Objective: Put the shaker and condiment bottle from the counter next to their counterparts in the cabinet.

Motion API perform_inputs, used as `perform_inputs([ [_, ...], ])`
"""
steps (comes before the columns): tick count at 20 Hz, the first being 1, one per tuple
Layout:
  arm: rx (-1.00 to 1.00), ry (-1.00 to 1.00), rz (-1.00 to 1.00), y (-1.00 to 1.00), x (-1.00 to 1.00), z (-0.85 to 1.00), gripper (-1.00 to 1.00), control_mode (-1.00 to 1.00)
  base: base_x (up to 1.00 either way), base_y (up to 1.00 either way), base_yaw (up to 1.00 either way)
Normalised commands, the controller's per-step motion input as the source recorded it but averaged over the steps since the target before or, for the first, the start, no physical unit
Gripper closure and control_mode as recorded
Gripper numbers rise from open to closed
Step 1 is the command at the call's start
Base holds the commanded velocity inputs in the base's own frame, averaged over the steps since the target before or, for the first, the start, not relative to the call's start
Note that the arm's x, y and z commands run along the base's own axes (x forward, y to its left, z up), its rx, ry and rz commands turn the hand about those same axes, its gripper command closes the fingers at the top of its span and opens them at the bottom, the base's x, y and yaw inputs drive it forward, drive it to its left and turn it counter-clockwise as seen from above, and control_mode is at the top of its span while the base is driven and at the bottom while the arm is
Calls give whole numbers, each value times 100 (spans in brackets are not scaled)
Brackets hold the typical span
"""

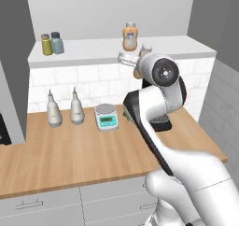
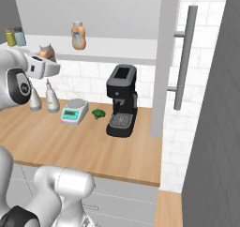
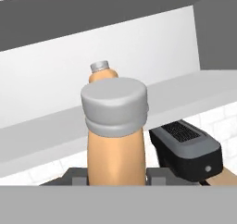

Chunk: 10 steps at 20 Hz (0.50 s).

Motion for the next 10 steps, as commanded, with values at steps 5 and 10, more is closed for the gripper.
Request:
perform_inputs([
  [5, 0, -1, 8, 0, 2, 41, 100, -100, 0, 0, 0],
  [10, 0, -2, 9, 0, 0, 44, 100, -100, 0, 0, 0],
])
